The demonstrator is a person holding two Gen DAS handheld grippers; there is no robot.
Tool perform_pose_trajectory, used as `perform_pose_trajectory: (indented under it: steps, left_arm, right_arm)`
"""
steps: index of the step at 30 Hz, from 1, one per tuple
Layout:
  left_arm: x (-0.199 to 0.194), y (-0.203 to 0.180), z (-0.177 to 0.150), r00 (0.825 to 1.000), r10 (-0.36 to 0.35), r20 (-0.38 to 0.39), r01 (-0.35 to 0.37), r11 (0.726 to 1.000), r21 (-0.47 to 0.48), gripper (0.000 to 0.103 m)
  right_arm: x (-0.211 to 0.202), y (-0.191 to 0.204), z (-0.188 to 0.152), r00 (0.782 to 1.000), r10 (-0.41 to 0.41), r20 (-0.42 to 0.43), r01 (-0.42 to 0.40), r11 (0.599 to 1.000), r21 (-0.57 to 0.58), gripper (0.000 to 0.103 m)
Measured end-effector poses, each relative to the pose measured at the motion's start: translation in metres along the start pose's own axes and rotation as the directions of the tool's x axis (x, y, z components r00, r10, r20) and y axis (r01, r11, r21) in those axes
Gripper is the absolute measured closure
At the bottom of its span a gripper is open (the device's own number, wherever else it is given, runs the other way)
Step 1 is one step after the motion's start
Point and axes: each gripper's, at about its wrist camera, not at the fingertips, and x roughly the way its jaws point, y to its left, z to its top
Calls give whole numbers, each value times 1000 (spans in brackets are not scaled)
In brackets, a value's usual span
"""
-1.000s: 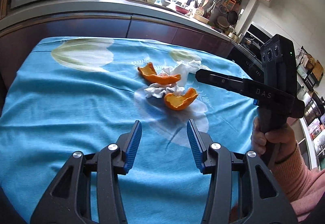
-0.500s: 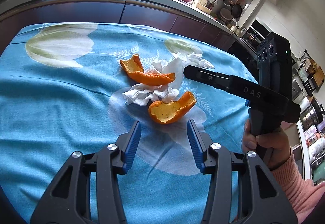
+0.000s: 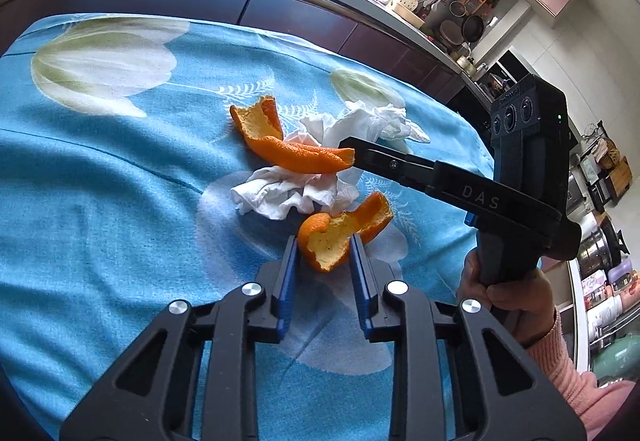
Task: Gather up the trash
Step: 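Move both open tools back over the table toward the orange peels, then grasp orange peel with left tool while right tool grasps white tissue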
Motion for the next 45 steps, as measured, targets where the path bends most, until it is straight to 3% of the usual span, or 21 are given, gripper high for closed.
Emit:
perform_pose_trajectory:
  steps: [3, 13, 14, 17, 25, 26, 28, 29, 30, 32, 43, 45]
  left_arm:
    - [-2, 0, -1, 1000, -7, 3, 7, 1000, 5, 93]
    - [-21, -3, -11, 1000, -9, 28, 8, 1000, 20, 95]
    - [-23, -3, -12, 1000, -8, 30, 7, 1000, 19, 95]
    - [-31, -2, -15, 999, 5, 40, -6, 1000, 26, 95]
    - [-53, 12, -22, 997, 34, 70, -35, 999, 8, 95]
    - [-55, 14, -22, 997, 35, 74, -35, 999, 2, 95]
    - [-60, 18, -23, 996, 41, 82, -40, 999, -8, 95]
    - [-62, 20, -24, 995, 42, 85, -41, 999, -11, 95]
    - [-64, 22, -24, 995, 45, 88, -44, 999, -14, 95]
    - [-69, 26, -27, 994, 49, 94, -48, 999, -19, 95]
    - [-96, 42, -36, 988, 70, 134, -62, 996, -63, 95]
    - [-100, 43, -37, 987, 71, 143, -61, 996, -68, 95]
  right_arm:
    - [-7, 1, -2, 1000, 9, 13, -9, 1000, -6, 99]
    - [-43, 11, -9, 997, 25, 80, -22, 999, -27, 100]
    - [-43, 11, -10, 997, 13, 76, -11, 1000, -28, 97]
    - [-34, 8, -11, 999, -15, 48, 16, 1000, -20, 66]
    - [2, -4, -3, 999, -37, -5, 37, 998, 45, 62]
    - [3, -4, -2, 1000, -27, -4, 28, 998, 48, 62]
    - [5, -3, 1, 1000, -21, -3, 21, 999, 44, 72]
    - [6, -1, 1, 1000, -12, -5, 12, 999, 36, 89]
    - [5, 1, 1, 1000, -12, -4, 13, 999, 30, 96]
    - [4, 3, 0, 1000, -5, -1, 5, 1000, 25, 100]
    - [-42, 18, -8, 996, 21, 85, -20, 1000, -15, 102]
    - [-43, 18, -8, 997, -2, 83, 4, 1000, -15, 97]
